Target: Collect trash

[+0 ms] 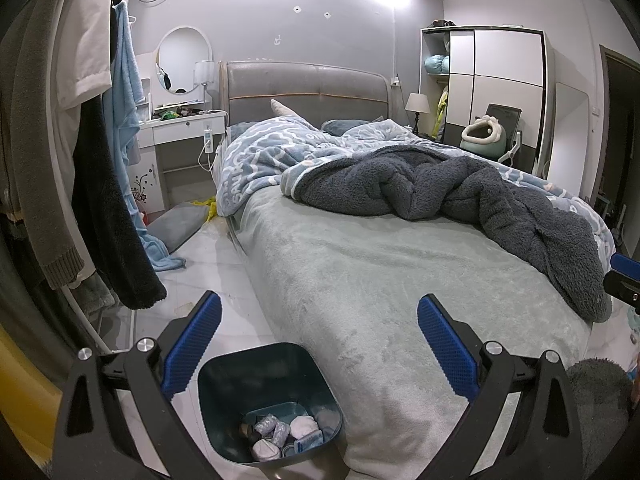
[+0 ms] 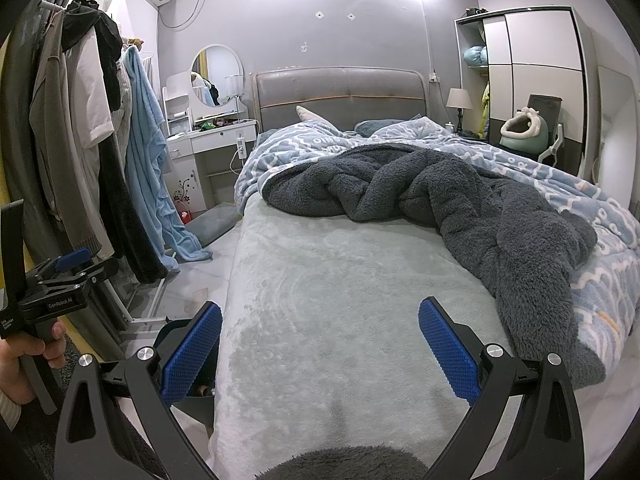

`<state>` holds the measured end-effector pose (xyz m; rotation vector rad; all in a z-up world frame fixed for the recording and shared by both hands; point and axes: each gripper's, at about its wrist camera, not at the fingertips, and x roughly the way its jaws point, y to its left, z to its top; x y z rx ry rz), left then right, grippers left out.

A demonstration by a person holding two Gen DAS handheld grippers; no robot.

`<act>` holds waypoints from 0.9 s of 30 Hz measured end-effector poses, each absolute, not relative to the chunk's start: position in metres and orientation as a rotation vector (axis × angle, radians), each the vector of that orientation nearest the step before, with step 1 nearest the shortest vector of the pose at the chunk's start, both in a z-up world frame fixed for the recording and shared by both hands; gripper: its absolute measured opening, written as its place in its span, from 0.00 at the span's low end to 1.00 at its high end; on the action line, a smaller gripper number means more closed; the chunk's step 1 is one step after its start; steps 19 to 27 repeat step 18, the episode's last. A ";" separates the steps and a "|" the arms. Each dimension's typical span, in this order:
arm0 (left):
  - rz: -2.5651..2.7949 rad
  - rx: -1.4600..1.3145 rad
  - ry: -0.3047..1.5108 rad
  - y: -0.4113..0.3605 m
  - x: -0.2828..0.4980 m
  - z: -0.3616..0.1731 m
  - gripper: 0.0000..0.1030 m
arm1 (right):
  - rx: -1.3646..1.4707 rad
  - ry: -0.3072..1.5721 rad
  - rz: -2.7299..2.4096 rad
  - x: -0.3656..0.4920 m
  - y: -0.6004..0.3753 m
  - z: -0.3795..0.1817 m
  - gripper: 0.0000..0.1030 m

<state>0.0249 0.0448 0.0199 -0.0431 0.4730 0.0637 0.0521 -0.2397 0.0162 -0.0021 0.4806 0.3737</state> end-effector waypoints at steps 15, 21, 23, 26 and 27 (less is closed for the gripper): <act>0.067 -0.028 0.461 0.041 0.024 0.018 0.97 | -0.001 0.480 0.373 0.052 -0.240 0.016 0.97; 0.072 -0.019 0.458 0.040 0.023 0.017 0.97 | -0.001 0.480 0.374 0.052 -0.240 0.016 0.97; 0.072 -0.019 0.458 0.040 0.023 0.017 0.97 | -0.001 0.480 0.374 0.052 -0.240 0.016 0.97; 0.072 -0.019 0.458 0.040 0.023 0.017 0.97 | -0.001 0.480 0.374 0.052 -0.240 0.016 0.97; 0.072 -0.019 0.458 0.040 0.023 0.017 0.97 | -0.001 0.480 0.374 0.052 -0.240 0.016 0.97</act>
